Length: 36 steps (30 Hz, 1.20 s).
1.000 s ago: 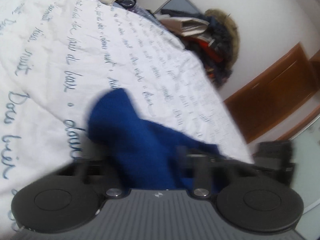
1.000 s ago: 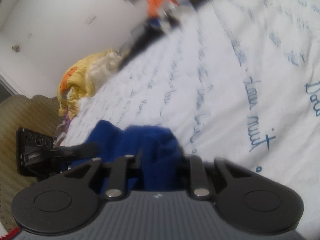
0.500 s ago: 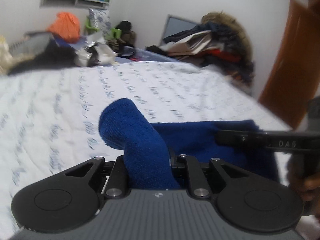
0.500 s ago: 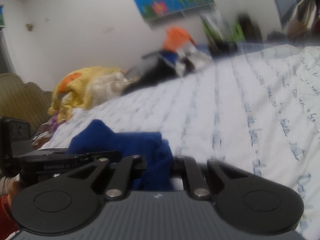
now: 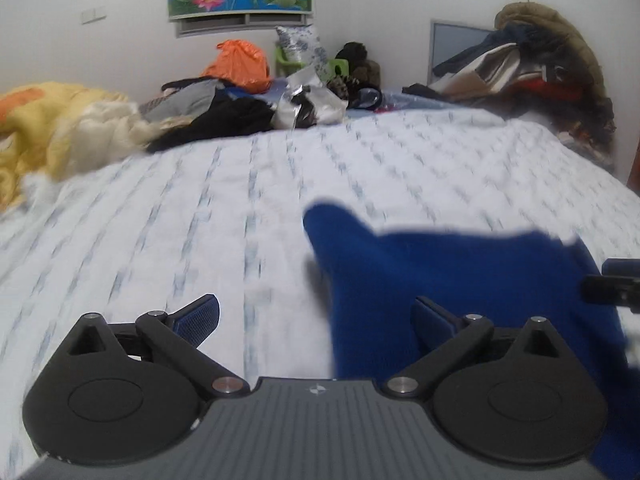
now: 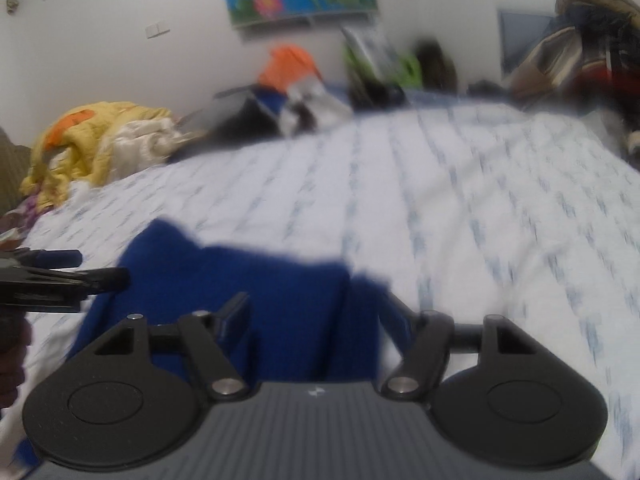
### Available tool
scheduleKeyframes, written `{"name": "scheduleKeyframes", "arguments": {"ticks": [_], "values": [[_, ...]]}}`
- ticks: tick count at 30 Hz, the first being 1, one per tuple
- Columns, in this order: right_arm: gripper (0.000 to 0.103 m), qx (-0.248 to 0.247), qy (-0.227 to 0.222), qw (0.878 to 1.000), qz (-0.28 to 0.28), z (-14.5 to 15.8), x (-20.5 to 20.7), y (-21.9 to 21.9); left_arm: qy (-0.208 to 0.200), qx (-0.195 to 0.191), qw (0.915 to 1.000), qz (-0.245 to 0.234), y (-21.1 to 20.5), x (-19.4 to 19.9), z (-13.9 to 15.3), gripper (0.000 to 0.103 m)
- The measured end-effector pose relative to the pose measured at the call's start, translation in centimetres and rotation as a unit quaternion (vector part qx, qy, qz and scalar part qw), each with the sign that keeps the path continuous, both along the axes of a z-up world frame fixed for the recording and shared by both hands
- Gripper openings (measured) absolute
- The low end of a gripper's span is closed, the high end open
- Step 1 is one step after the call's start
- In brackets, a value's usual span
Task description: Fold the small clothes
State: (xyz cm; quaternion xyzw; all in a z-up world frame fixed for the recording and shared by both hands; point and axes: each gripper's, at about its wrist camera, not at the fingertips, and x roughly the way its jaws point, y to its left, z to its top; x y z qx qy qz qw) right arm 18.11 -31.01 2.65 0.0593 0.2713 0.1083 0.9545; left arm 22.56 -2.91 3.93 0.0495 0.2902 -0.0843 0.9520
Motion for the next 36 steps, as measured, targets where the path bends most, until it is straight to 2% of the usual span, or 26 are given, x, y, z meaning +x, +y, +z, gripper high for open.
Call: {"name": "scheduleKeyframes", "arguments": {"ticks": [2,4,6,9,12,14,17,18,22,36], "values": [[0.075,-0.022,0.004,1.0,-0.006,-0.8,-2.5,1.1,0.008,-0.003,0.9999,0.012,-0.1,-2.6,-0.8,0.102],[0.077,-0.054,0.006,0.998,-0.024,-1.9,-4.0,2.2,-0.007,-0.003,0.9996,0.029,-0.3,-4.8,-1.6,0.103],[0.077,-0.06,0.01,0.997,-0.042,-3.0,-4.9,2.9,-0.015,-0.001,0.999,0.042,-0.5,-6.3,-2.2,0.103],[0.09,-0.048,0.01,0.996,-0.069,-4.0,-5.6,3.3,-0.023,0.005,0.998,0.059,-0.8,-7.6,-3.0,0.103],[0.103,-0.071,0.002,0.992,-0.105,-4.3,-5.8,3.9,-0.019,0.0,0.9977,0.065,-0.5,-7.8,-2.9,0.103],[0.103,-0.087,0.002,0.99,-0.112,-4.5,-5.9,4.3,0.0,-0.009,0.9982,0.059,-0.3,-7.4,-3.2,0.103],[0.103,-0.094,0.003,0.989,-0.11,-4.5,-5.9,4.5,0.025,-0.061,0.9954,0.069,0.9,-7.0,-3.7,0.103],[0.103,-0.087,0.006,0.99,-0.109,-4.5,-5.9,4.3,0.024,-0.067,0.9951,0.069,1.1,-7.1,-3.7,0.103],[0.103,-0.037,0.018,0.992,-0.115,-4.7,-5.9,3.1,0.024,-0.063,0.9954,0.069,1.0,-7.3,-3.8,0.103],[0.103,-0.041,0.02,0.991,-0.124,-4.8,-6.2,3.5,0.024,-0.061,0.9954,0.069,1.0,-7.3,-3.7,0.103]]}}
